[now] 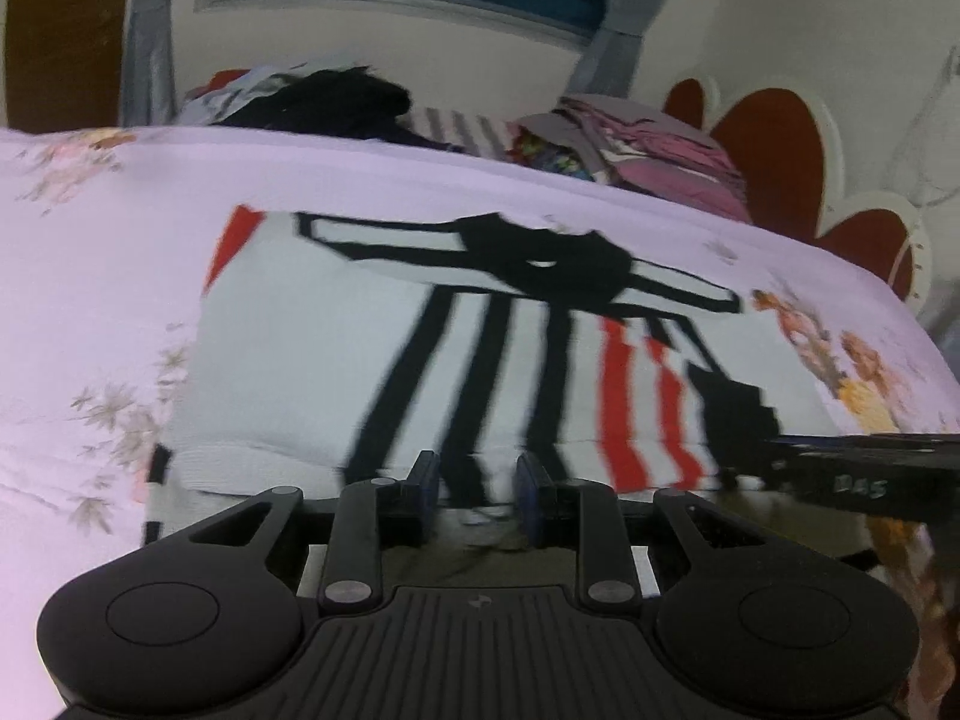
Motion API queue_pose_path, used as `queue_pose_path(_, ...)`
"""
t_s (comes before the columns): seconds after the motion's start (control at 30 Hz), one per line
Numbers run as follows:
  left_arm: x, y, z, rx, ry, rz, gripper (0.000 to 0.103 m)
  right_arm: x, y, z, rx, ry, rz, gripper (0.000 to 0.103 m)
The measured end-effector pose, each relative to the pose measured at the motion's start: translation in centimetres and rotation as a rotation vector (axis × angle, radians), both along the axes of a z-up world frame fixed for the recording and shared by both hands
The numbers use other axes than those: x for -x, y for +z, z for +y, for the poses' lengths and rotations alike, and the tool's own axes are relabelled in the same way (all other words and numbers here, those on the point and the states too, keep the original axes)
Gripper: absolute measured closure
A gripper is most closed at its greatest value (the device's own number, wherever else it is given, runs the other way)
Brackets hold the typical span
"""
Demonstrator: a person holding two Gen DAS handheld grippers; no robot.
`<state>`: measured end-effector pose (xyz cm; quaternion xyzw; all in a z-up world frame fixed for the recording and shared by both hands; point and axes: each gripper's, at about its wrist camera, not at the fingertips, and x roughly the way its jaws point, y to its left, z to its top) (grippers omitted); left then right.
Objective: Fold small clothes
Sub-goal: 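Lift the hem with both grippers and fold it toward the collar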
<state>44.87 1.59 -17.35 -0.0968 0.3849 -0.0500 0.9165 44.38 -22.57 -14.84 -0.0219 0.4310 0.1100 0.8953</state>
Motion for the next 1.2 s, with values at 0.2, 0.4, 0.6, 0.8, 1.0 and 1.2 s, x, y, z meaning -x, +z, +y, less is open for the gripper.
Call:
queue_pose_path(0.2,0.8,1.0,-2.5,0.018,-0.030,-0.011,0.076,1.0,-0.2,0.6,-0.016,0.039,0.012,0.065)
queue_pose_path(0.4,1.5,1.0,-3.9,-0.004,-0.036,-0.006,0.076,1.9,-0.1,0.2,-0.027,0.056,0.014,0.064)
queue_pose_path(0.6,2.3,0.0,-5.2,-0.032,-0.073,0.012,0.076,2.6,-0.6,0.1,-0.024,0.068,0.042,0.063)
queue_pose_path(0.8,5.1,-2.4,-4.1,-0.090,-0.114,0.064,0.076,4.6,-2.8,-0.8,0.067,0.100,0.081,0.065)
queue_pose_path(1.0,9.5,-2.3,0.5,-0.129,-0.069,0.068,0.076,6.9,-2.8,-5.6,0.139,0.015,0.041,0.064)
queue_pose_path(1.2,11.2,-1.3,1.4,-0.108,-0.029,0.088,0.076,9.2,-1.7,-5.5,0.104,-0.002,0.034,0.063)
